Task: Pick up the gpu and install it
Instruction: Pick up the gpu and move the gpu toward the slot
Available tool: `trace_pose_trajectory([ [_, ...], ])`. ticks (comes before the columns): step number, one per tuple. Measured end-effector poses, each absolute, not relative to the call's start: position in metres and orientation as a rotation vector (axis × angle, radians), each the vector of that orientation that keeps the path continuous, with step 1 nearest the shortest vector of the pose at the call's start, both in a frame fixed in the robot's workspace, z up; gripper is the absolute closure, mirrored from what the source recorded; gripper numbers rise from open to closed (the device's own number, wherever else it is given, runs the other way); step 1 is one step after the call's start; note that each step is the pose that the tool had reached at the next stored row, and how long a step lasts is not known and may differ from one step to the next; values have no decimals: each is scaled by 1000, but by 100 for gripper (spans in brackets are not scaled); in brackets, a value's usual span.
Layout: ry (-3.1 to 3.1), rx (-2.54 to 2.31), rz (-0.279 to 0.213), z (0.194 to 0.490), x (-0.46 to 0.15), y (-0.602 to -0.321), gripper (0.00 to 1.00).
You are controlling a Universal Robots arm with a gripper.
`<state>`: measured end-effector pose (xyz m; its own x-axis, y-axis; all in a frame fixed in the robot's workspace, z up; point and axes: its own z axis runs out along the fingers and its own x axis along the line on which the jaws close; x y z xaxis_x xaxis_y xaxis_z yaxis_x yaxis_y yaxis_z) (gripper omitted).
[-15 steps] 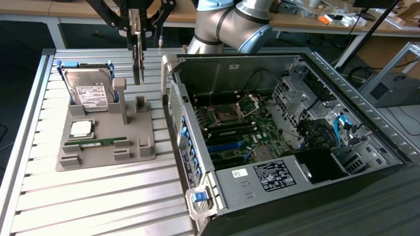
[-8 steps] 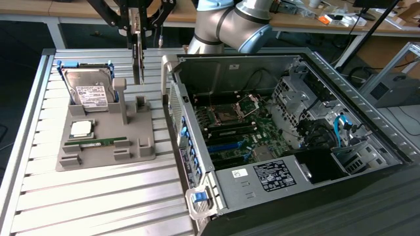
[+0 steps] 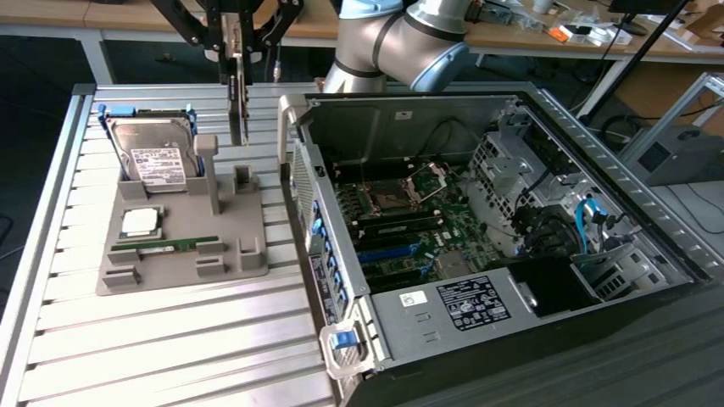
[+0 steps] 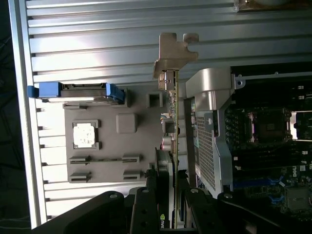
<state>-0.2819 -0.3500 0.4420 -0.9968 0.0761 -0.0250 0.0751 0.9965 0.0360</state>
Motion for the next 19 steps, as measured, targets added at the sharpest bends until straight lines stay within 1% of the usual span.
trace_pose_trajectory([
  [2,3113,118,38,442,-282,-350,73],
  [6,3110,117,-38,442,-282,-350,73],
  [9,3109,116,-82,442,-282,-350,73],
  [12,3108,116,-85,442,-282,-350,73],
  [16,3108,116,-85,442,-282,-359,73],
  [19,3108,116,-85,442,-281,-372,73],
])
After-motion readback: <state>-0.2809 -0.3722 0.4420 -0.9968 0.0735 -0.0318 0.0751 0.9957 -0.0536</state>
